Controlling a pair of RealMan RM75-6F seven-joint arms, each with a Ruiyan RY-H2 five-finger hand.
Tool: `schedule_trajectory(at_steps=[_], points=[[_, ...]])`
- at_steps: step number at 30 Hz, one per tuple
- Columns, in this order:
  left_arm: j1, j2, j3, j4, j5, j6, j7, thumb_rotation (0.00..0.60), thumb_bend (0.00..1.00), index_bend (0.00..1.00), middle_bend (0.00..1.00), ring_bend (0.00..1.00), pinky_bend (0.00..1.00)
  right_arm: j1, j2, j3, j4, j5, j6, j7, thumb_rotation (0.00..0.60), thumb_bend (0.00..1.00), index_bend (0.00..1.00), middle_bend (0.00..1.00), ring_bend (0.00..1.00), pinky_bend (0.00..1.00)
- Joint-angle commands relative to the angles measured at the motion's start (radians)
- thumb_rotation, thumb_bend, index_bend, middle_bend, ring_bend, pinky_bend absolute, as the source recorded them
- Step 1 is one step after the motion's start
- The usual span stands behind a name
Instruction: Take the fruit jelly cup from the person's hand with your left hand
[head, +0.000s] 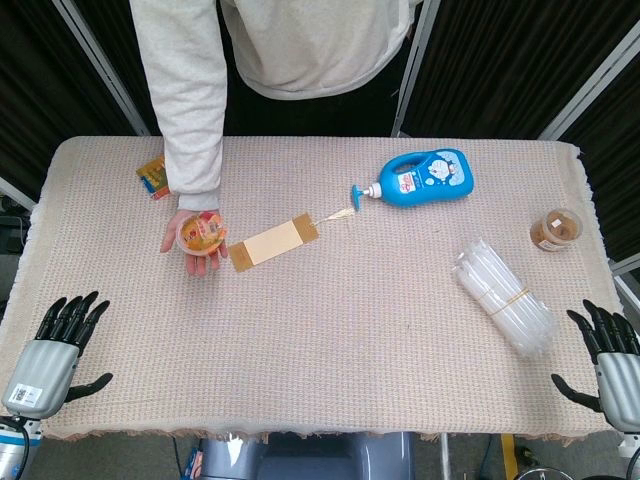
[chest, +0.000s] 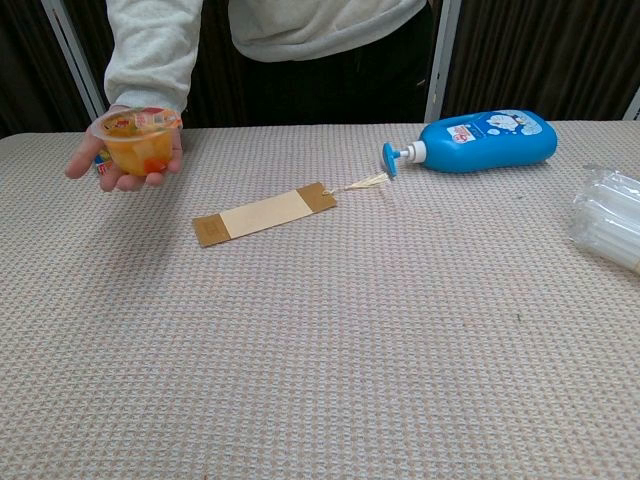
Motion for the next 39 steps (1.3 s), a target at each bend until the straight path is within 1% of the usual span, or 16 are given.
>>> schedule_trajectory(at_steps=[1, 10, 15, 19, 23, 25, 26, 29, 31, 32, 34, 35, 39], points=[[0.0, 0.0, 0.0, 0.0, 0.0, -0.001, 0.0, 0.6, 0.0, 0.01, 0.0, 0.0, 0.0, 0.0, 0.0, 0.0, 0.0, 0.0, 0.0, 0.0, 0.6, 0.11, 0.12, 0.0, 0.0, 0.0], [-0.002, 0.003, 0.001, -0.004, 0.001, -0.006, 0.007, 0.6, 0.0, 0.01, 0.0, 0.0, 0.0, -0.002, 0.001, 0.0, -0.001, -0.001, 0.003, 0.0, 0.6, 0.11, 0.12, 0.0, 0.0, 0.0], [-0.011, 0.009, -0.007, -0.021, -0.015, -0.021, 0.006, 0.6, 0.0, 0.01, 0.0, 0.0, 0.0, 0.0, 0.0, -0.001, -0.002, -0.002, 0.0, -0.004, 0.6, 0.11, 0.12, 0.0, 0.0, 0.0], [-0.044, 0.036, -0.034, -0.074, -0.058, -0.068, 0.011, 0.6, 0.0, 0.01, 0.0, 0.0, 0.0, 0.0, 0.0, -0.001, -0.004, 0.001, -0.002, -0.008, 0.6, 0.11, 0.12, 0.0, 0.0, 0.0], [-0.099, 0.071, -0.088, -0.131, -0.12, -0.129, 0.057, 0.6, 0.0, 0.01, 0.0, 0.0, 0.0, 0.001, 0.0, -0.001, -0.004, 0.004, -0.005, -0.005, 0.6, 0.11, 0.12, 0.0, 0.0, 0.0], [-0.139, 0.085, -0.126, -0.163, -0.175, -0.175, 0.093, 0.6, 0.0, 0.01, 0.0, 0.0, 0.0, 0.0, 0.002, 0.0, -0.004, 0.006, -0.006, -0.001, 0.6, 0.11, 0.12, 0.0, 0.0, 0.0], [-0.15, 0.088, -0.136, -0.172, -0.191, -0.188, 0.102, 0.6, 0.0, 0.01, 0.0, 0.0, 0.0, 0.0, 0.002, 0.0, -0.004, 0.007, -0.006, 0.0, 0.6, 0.11, 0.12, 0.0, 0.0, 0.0], [-0.239, 0.103, -0.207, -0.226, -0.325, -0.293, 0.169, 0.6, 0.04, 0.01, 0.0, 0.0, 0.0, 0.001, 0.003, -0.002, -0.005, 0.004, -0.007, 0.001, 0.6, 0.11, 0.12, 0.0, 0.0, 0.0], [-0.297, 0.109, -0.246, -0.25, -0.423, -0.355, 0.224, 0.6, 0.04, 0.01, 0.0, 0.0, 0.0, 0.001, 0.004, -0.003, -0.006, 0.002, -0.008, -0.001, 0.6, 0.11, 0.12, 0.0, 0.0, 0.0], [-0.312, 0.107, -0.256, -0.254, -0.446, -0.368, 0.238, 0.6, 0.04, 0.01, 0.0, 0.0, 0.0, 0.001, 0.004, -0.004, -0.007, 0.003, -0.009, -0.001, 0.6, 0.11, 0.12, 0.0, 0.0, 0.0], [-0.368, 0.096, -0.286, -0.259, -0.533, -0.407, 0.297, 0.6, 0.04, 0.01, 0.0, 0.0, 0.0, -0.001, 0.005, -0.003, -0.01, 0.006, -0.009, 0.002, 0.6, 0.11, 0.12, 0.0, 0.0, 0.0], [-0.409, 0.083, -0.301, -0.257, -0.596, -0.43, 0.348, 0.6, 0.04, 0.01, 0.0, 0.0, 0.0, -0.002, 0.006, -0.003, -0.012, 0.009, -0.009, 0.005, 0.6, 0.11, 0.12, 0.0, 0.0, 0.0], [-0.519, 0.035, -0.331, -0.244, -0.772, -0.453, 0.491, 0.6, 0.04, 0.02, 0.0, 0.0, 0.0, 0.0, 0.009, -0.002, -0.012, 0.016, -0.017, 0.016, 0.6, 0.11, 0.12, 0.0, 0.0, 0.0]])
